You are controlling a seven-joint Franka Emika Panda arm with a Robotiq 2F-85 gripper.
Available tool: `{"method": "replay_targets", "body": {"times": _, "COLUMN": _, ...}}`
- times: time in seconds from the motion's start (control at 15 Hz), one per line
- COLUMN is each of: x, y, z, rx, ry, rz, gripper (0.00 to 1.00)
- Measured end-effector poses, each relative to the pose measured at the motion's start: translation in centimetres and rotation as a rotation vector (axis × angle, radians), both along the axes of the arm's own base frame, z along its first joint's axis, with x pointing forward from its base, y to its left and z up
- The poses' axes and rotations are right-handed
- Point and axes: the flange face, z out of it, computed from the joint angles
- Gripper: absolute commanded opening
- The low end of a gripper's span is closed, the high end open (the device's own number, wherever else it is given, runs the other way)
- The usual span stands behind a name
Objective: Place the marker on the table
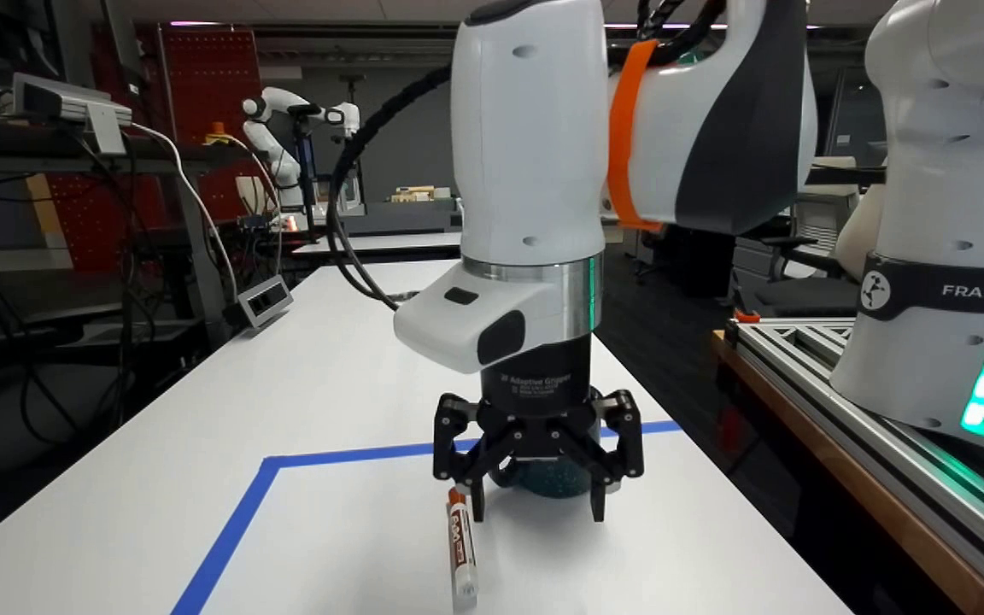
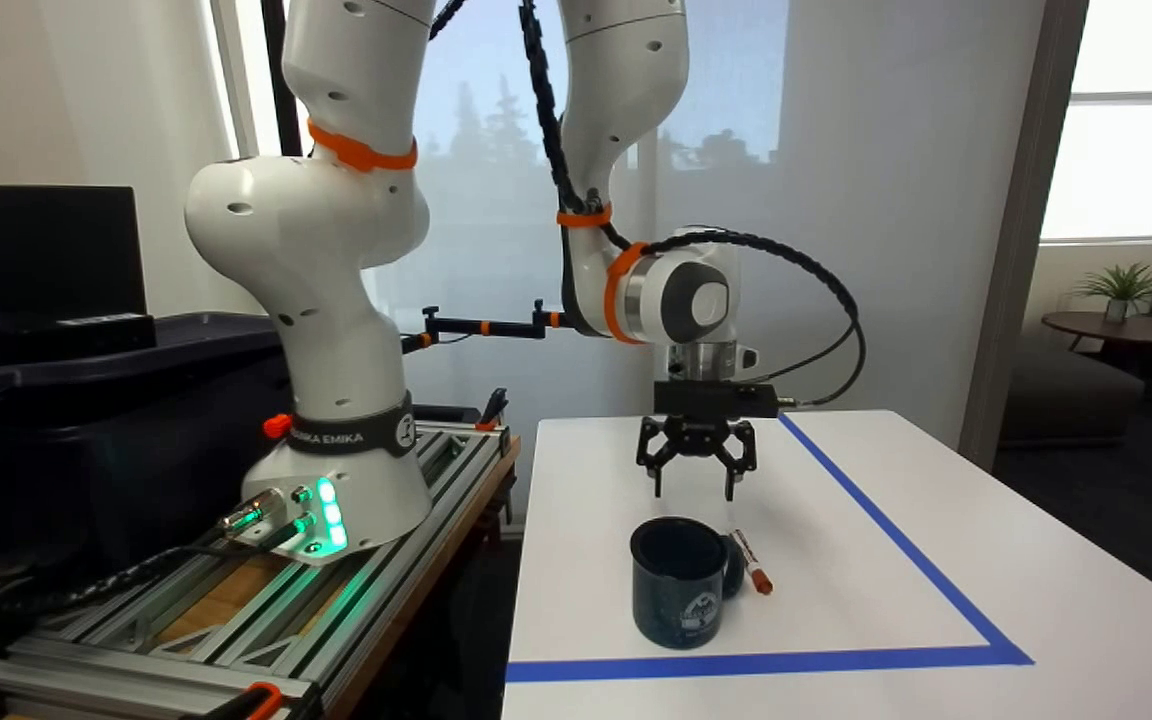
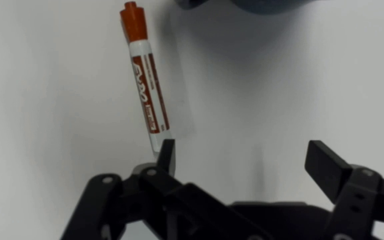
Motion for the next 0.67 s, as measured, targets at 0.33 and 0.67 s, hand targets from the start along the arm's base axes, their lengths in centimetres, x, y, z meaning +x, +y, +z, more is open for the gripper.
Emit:
{"method": "replay_targets", "body": {"times": 0.33, "x": -0.2, "y": -0.8, "z": 2.3, "rx": -0.010, "ry": 0.069, "rz": -0.267, "gripper": 1.00}}
{"method": "replay_targets", "body": {"times": 0.67, "x": 1.1, "y": -1.9, "z": 4.9, "rx": 0.026, "ry": 0.086, "rz": -0.552, "gripper": 1.00}}
